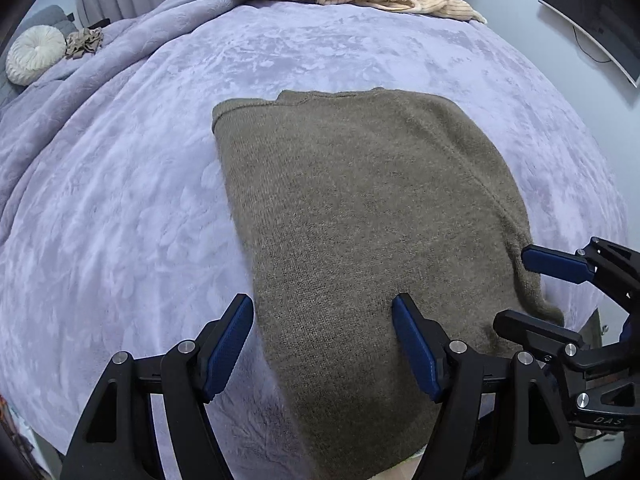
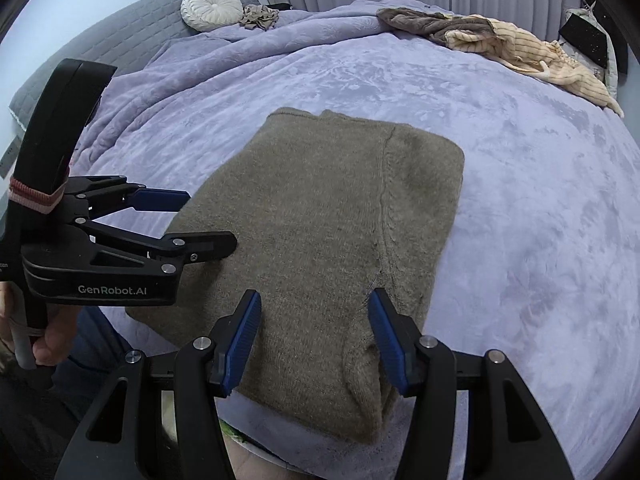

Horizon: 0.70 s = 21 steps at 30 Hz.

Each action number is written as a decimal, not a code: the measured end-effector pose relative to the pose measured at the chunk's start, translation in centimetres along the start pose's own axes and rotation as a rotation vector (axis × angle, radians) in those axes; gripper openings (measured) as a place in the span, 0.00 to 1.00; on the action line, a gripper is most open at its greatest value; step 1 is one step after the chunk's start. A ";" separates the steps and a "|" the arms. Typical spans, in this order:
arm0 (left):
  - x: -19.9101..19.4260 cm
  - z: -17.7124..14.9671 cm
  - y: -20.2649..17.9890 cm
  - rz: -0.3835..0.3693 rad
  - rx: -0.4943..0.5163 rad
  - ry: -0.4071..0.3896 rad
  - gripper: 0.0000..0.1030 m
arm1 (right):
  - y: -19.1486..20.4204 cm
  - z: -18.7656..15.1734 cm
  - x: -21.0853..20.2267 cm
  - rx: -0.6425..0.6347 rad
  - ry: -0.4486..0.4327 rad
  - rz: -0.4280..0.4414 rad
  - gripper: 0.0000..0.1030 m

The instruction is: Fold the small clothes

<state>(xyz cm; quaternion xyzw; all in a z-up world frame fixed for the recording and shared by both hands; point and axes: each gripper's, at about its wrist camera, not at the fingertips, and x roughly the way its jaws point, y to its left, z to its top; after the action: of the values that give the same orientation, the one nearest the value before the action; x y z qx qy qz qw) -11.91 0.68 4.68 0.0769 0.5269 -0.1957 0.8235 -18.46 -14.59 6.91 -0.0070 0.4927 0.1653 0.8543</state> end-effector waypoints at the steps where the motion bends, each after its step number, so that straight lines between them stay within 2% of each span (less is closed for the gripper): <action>1: 0.2 -0.1 0.2 -0.011 -0.008 0.001 0.72 | -0.2 -0.4 0.3 0.006 0.004 -0.004 0.58; 3: 0.7 -0.2 0.8 -0.002 -0.038 0.011 0.88 | -0.5 -1.0 0.8 0.015 0.004 -0.010 0.58; 4: 1.0 -0.3 1.0 0.002 -0.045 0.015 0.90 | -0.6 -1.3 1.1 0.013 0.008 -0.015 0.58; 7: 0.8 -0.1 1.2 0.003 -0.055 0.021 0.91 | 0.0 -1.7 1.6 -0.025 0.021 -0.046 0.62; 9: 0.0 0.3 0.5 0.056 -0.025 0.007 0.91 | 0.6 -1.4 1.6 -0.057 0.037 -0.057 0.69; 12: -2.3 0.9 -0.7 0.144 0.017 -0.052 0.91 | 1.4 -0.4 1.1 -0.075 0.067 -0.082 0.70; 15: -5.0 1.6 -1.3 0.171 0.021 -0.111 0.91 | 1.8 1.2 -0.8 -0.066 0.041 -0.071 0.70; 18: -6.7 2.6 -1.4 0.164 0.008 -0.133 0.91 | 2.1 2.8 -2.3 -0.060 0.027 -0.135 0.77; 21: -7.5 3.1 -1.4 0.127 -0.008 -0.126 0.91 | 2.4 3.7 -3.1 -0.054 0.025 -0.163 0.77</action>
<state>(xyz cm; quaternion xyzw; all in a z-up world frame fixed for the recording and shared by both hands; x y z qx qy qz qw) -12.61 0.15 12.89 0.0946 0.4689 -0.1455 0.8660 -17.51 -12.53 11.82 -0.0724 0.4965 0.1082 0.8582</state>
